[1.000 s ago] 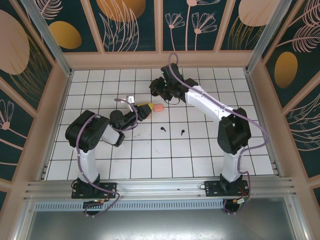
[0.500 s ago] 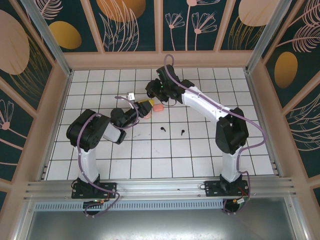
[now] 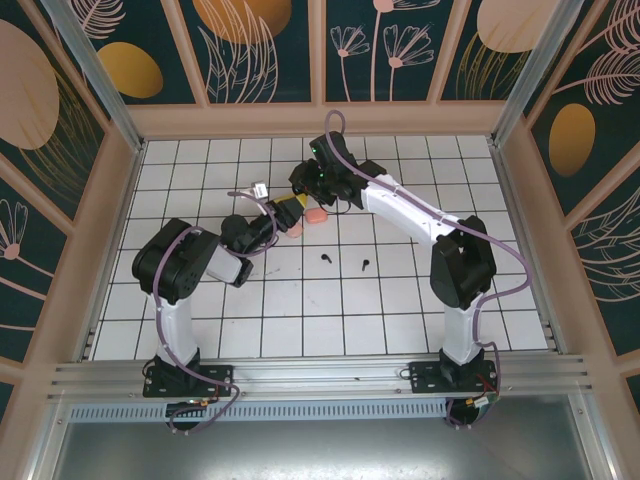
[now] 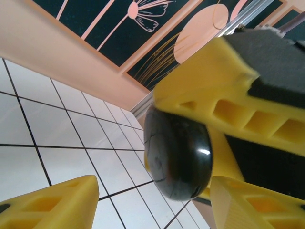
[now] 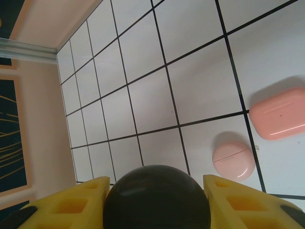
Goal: Insert the wireless bluetooth earbuds into the charging case
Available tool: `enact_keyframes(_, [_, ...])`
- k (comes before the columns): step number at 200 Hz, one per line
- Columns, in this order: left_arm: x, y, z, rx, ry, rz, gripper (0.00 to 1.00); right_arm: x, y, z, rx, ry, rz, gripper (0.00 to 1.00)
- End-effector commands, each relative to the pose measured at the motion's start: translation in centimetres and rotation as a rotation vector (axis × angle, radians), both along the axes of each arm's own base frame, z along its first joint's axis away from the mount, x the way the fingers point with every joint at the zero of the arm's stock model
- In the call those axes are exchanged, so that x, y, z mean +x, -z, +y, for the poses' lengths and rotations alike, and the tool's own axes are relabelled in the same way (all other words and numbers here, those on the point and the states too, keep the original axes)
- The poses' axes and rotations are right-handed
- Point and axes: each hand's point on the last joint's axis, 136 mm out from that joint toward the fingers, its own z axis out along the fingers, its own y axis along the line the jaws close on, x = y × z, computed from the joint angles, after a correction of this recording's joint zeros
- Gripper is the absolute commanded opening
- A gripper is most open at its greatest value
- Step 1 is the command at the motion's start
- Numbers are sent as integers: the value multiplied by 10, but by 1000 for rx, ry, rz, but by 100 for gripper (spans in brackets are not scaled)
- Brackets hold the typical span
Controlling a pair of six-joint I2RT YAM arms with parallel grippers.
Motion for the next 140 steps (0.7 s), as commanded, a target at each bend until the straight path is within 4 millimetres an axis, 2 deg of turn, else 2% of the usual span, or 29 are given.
enact_keyframes(1, [-19, -82, 10, -132, -17, -294, 64, -3, 4, 0, -15, -1, 3, 30])
enact_keyframes(85, [-10, -81, 9, -135, -33, -295, 54, -11, -1, 9, 10, -28, 0, 29])
enact_keyframes(113, [-9, -80, 7, -134, -27, -294, 45, -11, -3, 10, 13, -29, -4, 28])
enact_keyframes(140, [-10, -78, 7, -131, -25, -291, 32, -11, -3, 10, 15, -28, -4, 28])
